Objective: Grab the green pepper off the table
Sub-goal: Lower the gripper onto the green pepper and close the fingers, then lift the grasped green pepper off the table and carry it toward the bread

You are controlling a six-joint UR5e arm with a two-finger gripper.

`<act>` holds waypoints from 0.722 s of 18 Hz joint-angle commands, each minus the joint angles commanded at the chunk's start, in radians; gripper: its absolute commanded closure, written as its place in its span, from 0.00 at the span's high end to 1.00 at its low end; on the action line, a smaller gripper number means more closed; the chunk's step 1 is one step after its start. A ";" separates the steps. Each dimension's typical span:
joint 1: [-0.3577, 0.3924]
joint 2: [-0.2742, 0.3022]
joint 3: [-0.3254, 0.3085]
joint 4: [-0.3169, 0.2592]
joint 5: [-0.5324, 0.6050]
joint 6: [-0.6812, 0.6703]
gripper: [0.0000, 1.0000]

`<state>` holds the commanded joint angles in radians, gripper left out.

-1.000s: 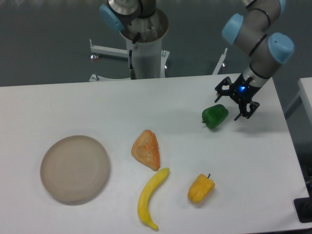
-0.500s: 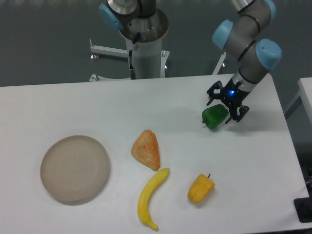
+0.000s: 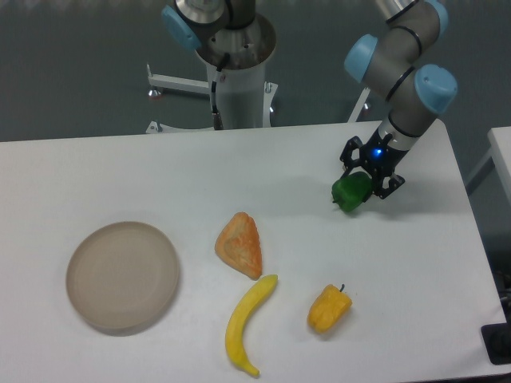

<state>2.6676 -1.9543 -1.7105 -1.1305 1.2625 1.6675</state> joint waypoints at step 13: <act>-0.276 0.023 0.270 -0.035 0.230 -0.167 0.37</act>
<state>2.3917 -1.9313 -1.4405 -1.1658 1.4923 1.5003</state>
